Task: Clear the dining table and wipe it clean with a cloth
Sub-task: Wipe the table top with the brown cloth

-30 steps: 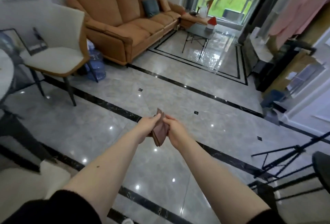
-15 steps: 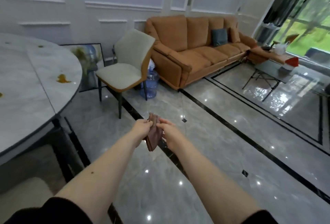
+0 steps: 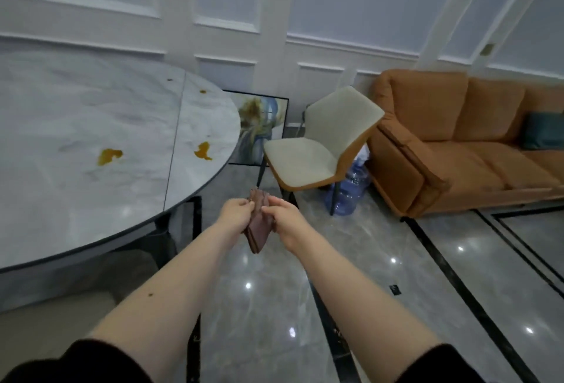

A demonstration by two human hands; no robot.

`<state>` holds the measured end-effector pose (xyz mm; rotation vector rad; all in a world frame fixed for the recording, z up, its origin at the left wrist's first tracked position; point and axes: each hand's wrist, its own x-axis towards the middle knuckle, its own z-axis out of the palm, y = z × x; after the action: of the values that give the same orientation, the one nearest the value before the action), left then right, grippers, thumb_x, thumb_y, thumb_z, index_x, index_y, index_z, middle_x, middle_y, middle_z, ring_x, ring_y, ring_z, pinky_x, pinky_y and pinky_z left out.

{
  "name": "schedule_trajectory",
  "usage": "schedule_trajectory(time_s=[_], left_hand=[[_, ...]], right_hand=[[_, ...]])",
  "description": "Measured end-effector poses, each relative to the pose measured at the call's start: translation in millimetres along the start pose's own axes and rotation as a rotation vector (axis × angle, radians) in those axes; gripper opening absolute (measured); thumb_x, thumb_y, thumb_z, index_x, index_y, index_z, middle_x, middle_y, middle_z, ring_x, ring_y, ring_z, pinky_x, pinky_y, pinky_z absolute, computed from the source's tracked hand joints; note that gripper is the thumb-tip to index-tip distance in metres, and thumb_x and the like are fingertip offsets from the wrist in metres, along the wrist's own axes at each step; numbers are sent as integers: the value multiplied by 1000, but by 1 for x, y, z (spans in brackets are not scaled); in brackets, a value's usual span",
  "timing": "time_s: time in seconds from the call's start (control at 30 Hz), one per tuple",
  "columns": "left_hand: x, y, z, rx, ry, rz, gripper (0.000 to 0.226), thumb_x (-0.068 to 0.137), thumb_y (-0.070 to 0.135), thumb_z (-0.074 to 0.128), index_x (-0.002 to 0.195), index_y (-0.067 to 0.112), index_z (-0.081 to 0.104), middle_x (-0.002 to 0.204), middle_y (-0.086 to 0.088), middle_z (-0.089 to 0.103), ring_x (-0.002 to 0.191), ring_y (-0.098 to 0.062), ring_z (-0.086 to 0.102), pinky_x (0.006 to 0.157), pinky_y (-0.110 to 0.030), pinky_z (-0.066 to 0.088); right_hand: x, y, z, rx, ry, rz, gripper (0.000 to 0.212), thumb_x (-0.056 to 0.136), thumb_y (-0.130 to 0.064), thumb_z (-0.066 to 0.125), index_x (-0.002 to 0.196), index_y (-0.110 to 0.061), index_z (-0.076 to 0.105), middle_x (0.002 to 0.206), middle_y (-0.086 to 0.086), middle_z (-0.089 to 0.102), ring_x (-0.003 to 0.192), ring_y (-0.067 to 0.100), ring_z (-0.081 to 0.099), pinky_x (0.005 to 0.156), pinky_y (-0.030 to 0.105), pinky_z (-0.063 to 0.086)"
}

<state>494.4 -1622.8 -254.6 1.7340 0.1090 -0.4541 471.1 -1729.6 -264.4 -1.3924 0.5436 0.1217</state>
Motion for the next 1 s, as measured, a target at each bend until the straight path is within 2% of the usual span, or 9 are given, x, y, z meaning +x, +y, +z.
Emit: schedule_trajectory(time_s=[0.1, 0.17, 0.3, 0.47, 0.6, 0.77, 0.83, 0.9, 1.0], left_hand=[[50, 11, -18, 15, 87, 3, 23, 97, 14, 46, 88, 5, 66, 87, -14, 64, 79, -26, 61, 68, -30, 47], [86, 20, -28, 24, 113, 16, 23, 97, 13, 46, 87, 4, 65, 86, -15, 65, 77, -26, 61, 66, -30, 46], [163, 44, -47, 30, 162, 4, 23, 94, 12, 49, 91, -1, 68, 96, -23, 68, 93, -34, 65, 86, -41, 50], [238, 81, -53, -20, 174, 2, 22, 95, 9, 47, 88, 2, 66, 91, -18, 64, 85, -24, 59, 73, -30, 43], [296, 107, -42, -81, 169, -29, 26, 95, 6, 44, 75, 7, 61, 87, -12, 62, 78, -20, 56, 57, -24, 41], [377, 146, -24, -157, 184, -45, 20, 95, 6, 43, 86, 8, 61, 95, -14, 61, 74, -21, 58, 54, -22, 47], [413, 160, -16, -186, 204, -45, 20, 95, 5, 43, 98, 6, 63, 98, -15, 62, 76, -23, 59, 55, -25, 47], [447, 175, -7, -232, 225, -64, 26, 94, 6, 42, 110, 0, 62, 101, -17, 64, 82, -26, 60, 56, -26, 48], [490, 194, 2, -309, 206, -68, 30, 93, 7, 40, 110, -2, 63, 95, -16, 67, 71, -23, 62, 58, -27, 51]], right_hand=[[52, -18, 25, -23, -51, 0, 53, 87, 1, 56, 139, -8, 44, 130, 15, 57, 115, 29, 57, 78, 25, 51], [84, -33, 37, -25, -74, -10, 53, 88, 3, 55, 139, -6, 43, 132, 15, 55, 119, 30, 55, 90, 31, 48], [144, -69, 58, -34, -110, -34, 48, 89, 8, 50, 135, -2, 46, 130, 18, 56, 119, 33, 55, 83, 29, 49], [217, -110, 68, -84, -116, -60, 37, 89, 8, 48, 126, 3, 51, 124, 19, 58, 103, 26, 57, 83, 31, 49], [282, -134, 64, -124, -82, -38, 35, 89, 6, 50, 124, 5, 52, 121, 18, 60, 114, 33, 57, 99, 39, 44], [376, -174, 50, -119, -174, -15, 32, 92, -1, 51, 123, -7, 58, 121, 15, 63, 110, 28, 60, 90, 35, 49], [412, -194, 44, -108, -246, -3, 32, 94, -4, 50, 125, -10, 56, 120, 12, 63, 109, 27, 60, 83, 30, 51], [448, -215, 36, -127, -296, -10, 34, 95, -3, 49, 128, -10, 54, 120, 12, 63, 108, 26, 61, 85, 31, 51], [494, -244, 29, -169, -339, -25, 32, 95, -2, 47, 124, -12, 57, 111, 10, 64, 92, 20, 63, 76, 27, 53]])
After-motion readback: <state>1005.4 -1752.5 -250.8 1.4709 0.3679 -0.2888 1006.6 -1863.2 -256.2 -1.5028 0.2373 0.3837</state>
